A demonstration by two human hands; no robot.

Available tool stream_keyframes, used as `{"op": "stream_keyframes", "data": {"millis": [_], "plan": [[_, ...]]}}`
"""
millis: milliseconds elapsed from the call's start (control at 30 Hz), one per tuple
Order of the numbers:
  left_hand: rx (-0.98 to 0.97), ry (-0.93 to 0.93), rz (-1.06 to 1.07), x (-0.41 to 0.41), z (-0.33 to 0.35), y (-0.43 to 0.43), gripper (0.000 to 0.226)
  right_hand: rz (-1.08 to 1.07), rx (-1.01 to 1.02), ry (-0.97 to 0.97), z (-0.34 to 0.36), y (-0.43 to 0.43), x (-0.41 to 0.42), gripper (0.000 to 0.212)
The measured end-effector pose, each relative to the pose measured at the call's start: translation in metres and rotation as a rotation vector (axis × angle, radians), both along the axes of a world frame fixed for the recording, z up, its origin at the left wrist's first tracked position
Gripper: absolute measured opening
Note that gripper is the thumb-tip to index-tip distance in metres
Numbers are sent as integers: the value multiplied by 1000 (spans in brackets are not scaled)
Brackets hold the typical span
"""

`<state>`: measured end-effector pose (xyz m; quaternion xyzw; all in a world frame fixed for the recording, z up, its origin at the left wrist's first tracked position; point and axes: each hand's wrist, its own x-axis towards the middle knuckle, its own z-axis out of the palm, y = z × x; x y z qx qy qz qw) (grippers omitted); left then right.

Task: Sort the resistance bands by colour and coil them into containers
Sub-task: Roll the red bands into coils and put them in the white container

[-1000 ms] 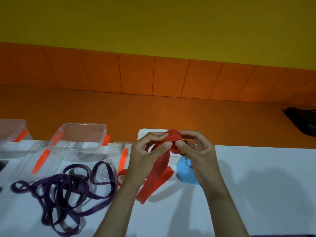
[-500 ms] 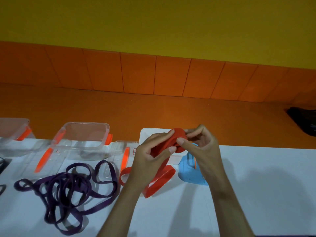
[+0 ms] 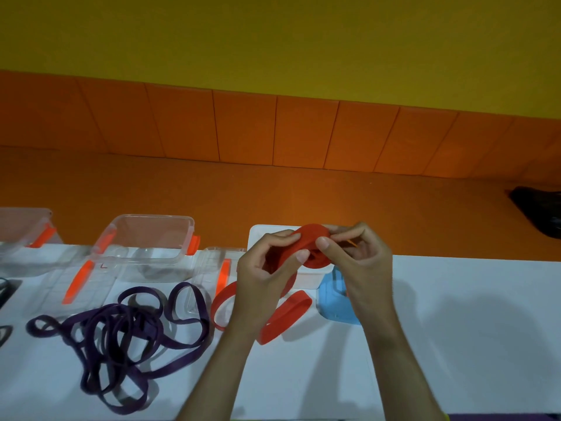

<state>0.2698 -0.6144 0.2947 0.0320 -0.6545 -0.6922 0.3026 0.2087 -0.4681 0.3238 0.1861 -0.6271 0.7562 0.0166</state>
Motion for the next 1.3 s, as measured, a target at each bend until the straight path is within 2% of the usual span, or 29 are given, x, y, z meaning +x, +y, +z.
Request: {"op": "stream_keyframes", "data": {"millis": [167, 300, 433, 500, 600, 733, 800, 867, 1000, 1133, 1300], "plan": [[-23, -43, -69, 1, 0, -2, 33, -86, 12, 20, -2, -2, 3, 28], [-64, -28, -80, 4, 4, -7, 33, 40, 88, 14, -6, 4, 1, 22], [-13, 6, -29, 6, 5, 1, 29, 73, 121, 49, 1, 10, -3, 34], [26, 18, -41, 5, 6, 6, 31, 67, 99, 76, 5, 8, -2, 33], [-26, 13, -74, 5, 10, 6, 43, 80, 26, 48, 5, 6, 1, 33], [-78, 5, -97, 7, 13, -1, 46, 135, 22, 4, 3, 11, -1, 20], [-101, -3, -101, 9, 13, 1, 49, 140, 8, 7, 7, 16, -2, 23], [-43, -6, -91, 10, 14, 6, 50, 100, 13, 56, 11, 18, -2, 25], [50, 57, -55, 10, 15, 12, 41, 36, -6, 63, 14, 15, 4, 34], [32, 53, -82, 14, 21, 8, 39, 116, -40, -30, 9, 15, 7, 37], [20, 50, -57, 19, 22, 16, 39, 114, 4, 32, 12, 23, 6, 38]]}}
